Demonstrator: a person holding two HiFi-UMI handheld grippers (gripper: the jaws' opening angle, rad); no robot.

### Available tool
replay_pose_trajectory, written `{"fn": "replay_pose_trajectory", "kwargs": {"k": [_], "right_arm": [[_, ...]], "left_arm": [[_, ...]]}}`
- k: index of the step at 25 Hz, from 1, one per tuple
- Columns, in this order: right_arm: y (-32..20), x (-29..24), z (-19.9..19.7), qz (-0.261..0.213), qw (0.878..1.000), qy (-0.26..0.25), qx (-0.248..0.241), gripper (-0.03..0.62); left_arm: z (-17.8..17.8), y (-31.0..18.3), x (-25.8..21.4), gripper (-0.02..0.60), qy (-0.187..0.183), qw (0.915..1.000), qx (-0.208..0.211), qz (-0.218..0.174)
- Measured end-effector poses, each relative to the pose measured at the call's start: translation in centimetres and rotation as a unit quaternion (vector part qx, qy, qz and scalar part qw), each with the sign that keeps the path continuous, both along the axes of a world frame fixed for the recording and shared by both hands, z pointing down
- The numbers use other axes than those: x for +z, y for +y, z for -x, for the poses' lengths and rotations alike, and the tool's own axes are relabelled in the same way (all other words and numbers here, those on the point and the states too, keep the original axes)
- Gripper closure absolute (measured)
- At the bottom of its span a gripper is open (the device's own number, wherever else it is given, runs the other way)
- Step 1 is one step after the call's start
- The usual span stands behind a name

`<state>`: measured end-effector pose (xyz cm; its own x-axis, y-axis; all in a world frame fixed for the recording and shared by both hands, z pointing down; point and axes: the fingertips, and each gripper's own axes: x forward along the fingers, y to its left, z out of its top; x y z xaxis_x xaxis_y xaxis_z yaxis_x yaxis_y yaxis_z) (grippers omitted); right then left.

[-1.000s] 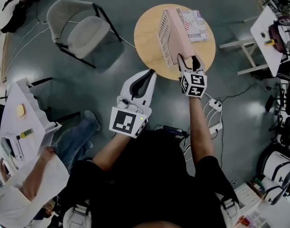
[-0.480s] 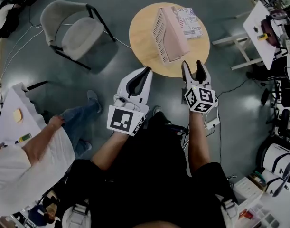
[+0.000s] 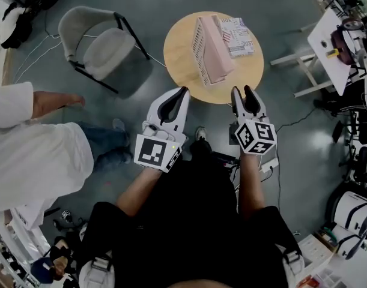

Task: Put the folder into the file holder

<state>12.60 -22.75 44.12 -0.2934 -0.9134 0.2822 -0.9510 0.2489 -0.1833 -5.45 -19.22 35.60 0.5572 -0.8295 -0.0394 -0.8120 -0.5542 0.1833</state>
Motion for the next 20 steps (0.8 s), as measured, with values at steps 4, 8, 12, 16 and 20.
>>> {"fn": "replay_pose_trajectory", "kwargs": {"k": [4, 8, 12, 16, 20], "right_arm": [[-0.4, -1.2, -0.9, -0.003, 1.000, -0.004, -0.012, 0.489], [-0.8, -2.1, -1.1, -0.009, 0.999, 0.003, -0.044, 0.534], [-1.0, -2.8, -1.7, -0.013, 0.999, -0.008, -0.050, 0.556], [-1.3, -3.1, -2.1, -0.010, 0.998, -0.003, -0.062, 0.588], [-1.4, -3.7, -2.2, -0.012, 0.996, -0.012, -0.083, 0.592]], "left_arm": [[-0.6, -1.0, -0.6, 0.569, -0.009, 0.9998, -0.015, -0.002], [-1.6, -1.9, -1.0, 0.569, -0.013, 0.9994, -0.031, -0.003], [-2.8, -2.5, -0.9, 0.569, -0.012, 0.9990, -0.043, -0.003], [-3.8, -3.1, -0.9, 0.569, -0.015, 0.9984, -0.055, -0.008], [-4.6, -3.4, -1.2, 0.569, -0.017, 0.9977, -0.065, -0.009]]}}
